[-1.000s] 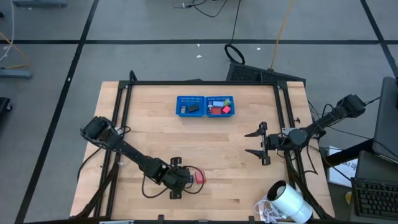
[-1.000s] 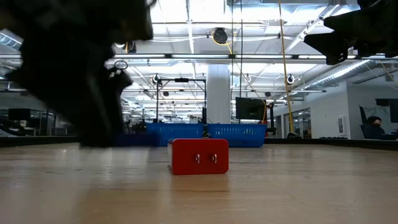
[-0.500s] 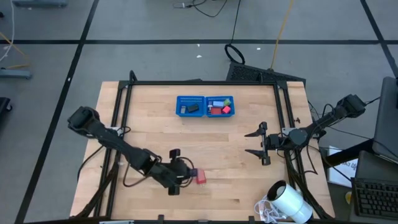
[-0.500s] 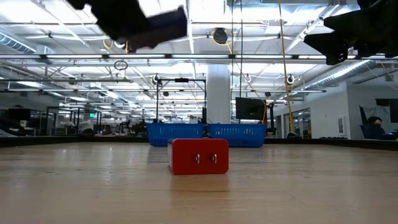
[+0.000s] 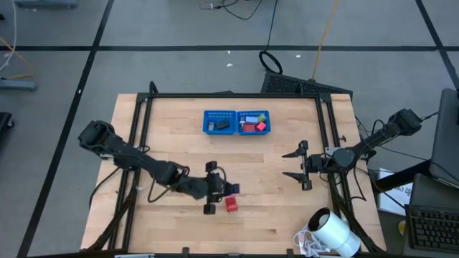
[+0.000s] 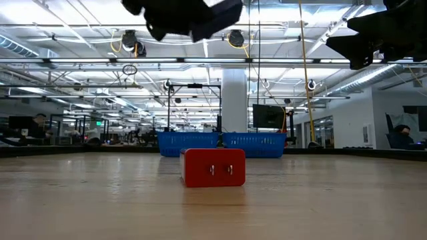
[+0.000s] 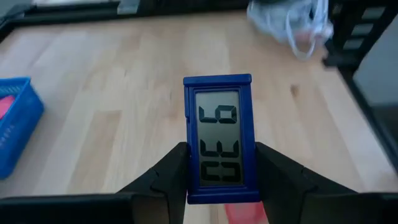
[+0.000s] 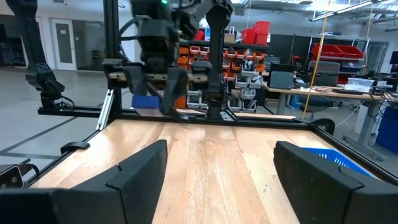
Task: Pick & Place Office items
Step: Put the dark blue timer into the left blue bin
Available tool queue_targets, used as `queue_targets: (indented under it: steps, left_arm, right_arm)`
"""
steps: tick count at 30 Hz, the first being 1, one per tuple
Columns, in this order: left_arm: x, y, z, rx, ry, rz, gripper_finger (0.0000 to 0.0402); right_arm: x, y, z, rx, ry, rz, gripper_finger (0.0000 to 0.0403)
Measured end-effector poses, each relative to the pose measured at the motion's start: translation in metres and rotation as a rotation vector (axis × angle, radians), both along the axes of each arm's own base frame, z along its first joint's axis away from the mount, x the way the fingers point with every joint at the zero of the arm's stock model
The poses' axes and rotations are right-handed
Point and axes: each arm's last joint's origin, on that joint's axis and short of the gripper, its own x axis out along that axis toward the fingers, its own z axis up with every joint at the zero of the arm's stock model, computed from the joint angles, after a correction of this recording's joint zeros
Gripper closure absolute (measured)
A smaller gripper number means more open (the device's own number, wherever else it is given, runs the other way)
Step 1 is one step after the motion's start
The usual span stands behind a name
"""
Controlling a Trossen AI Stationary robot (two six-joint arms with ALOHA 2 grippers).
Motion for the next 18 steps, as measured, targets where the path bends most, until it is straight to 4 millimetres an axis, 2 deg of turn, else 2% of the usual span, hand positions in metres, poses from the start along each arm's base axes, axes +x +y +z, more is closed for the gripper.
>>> queue_targets:
  steps: [4, 10, 18]
  left_arm:
    - [0.007, 0.019, -0.011, -0.045, -0.123, -0.009, 0.0245]
    - [0.01, 0.06, -0.029, -0.067, -0.231, 0.091, 0.0249]
    - [0.016, 0.107, -0.031, -0.097, -0.266, 0.177, 0.0246]
  right_arm:
    - [0.0, 0.0, 0.0, 0.0, 0.0, 0.0, 0.0121]
    - [0.0, 0.0, 0.0, 0.0, 0.0, 0.0, 0.0121]
    - [0.0, 0.0, 0.0, 0.0, -0.001, 0.0, 0.0121]
